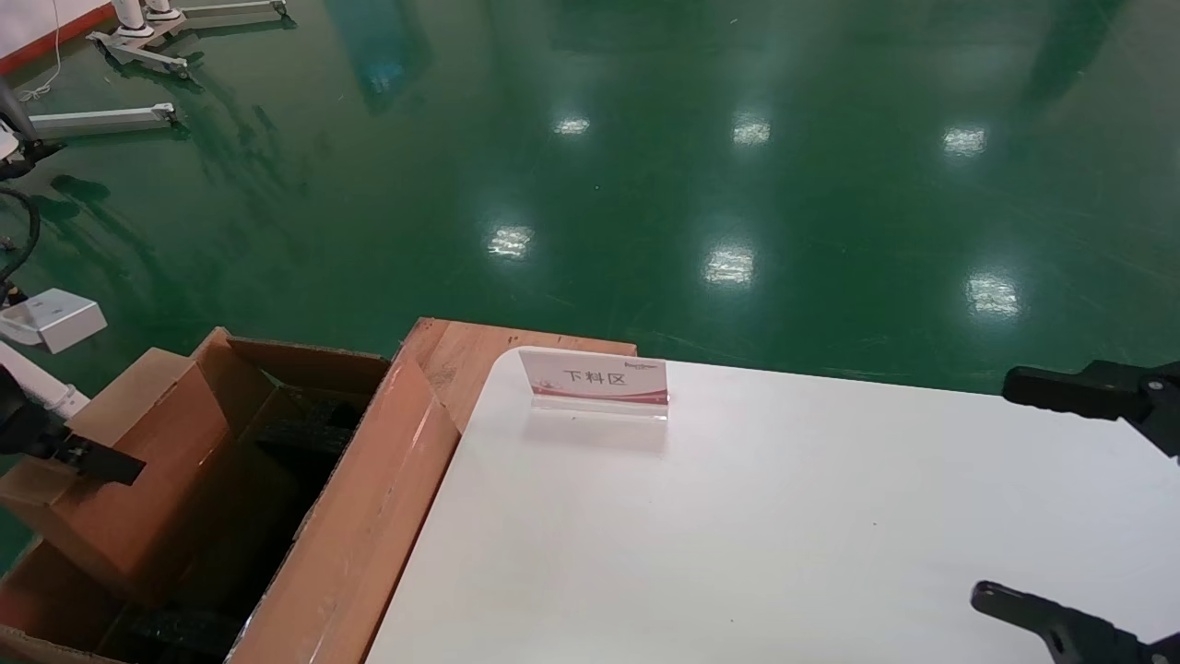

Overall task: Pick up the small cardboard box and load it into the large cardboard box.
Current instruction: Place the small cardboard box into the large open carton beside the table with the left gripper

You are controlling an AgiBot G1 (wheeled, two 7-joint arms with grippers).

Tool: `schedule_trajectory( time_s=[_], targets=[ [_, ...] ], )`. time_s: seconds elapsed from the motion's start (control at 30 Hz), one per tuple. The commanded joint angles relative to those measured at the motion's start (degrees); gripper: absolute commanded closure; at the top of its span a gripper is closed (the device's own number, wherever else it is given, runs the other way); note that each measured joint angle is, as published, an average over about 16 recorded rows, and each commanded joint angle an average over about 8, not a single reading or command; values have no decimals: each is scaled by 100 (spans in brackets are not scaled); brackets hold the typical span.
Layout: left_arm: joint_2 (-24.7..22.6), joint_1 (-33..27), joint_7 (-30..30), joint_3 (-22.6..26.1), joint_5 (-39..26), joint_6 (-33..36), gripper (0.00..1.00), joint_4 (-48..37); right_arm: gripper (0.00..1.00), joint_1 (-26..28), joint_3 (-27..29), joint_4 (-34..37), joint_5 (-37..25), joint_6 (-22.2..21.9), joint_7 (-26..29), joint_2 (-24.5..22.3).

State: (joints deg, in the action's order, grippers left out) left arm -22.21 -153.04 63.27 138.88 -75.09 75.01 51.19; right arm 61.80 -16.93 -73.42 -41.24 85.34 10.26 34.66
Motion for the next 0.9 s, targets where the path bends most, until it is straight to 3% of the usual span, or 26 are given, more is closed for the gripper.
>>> schedule_trajectory(
  time_s=[0.03, 0.9],
  targets=[
    [-9, 63, 3, 15, -25, -82, 100, -20, 0, 0, -1, 0, 0, 0, 0, 0],
    [-187, 954, -4, 0, 240, -955, 100, -475, 0, 2, -9, 0, 6, -4, -4, -4]
  ],
)
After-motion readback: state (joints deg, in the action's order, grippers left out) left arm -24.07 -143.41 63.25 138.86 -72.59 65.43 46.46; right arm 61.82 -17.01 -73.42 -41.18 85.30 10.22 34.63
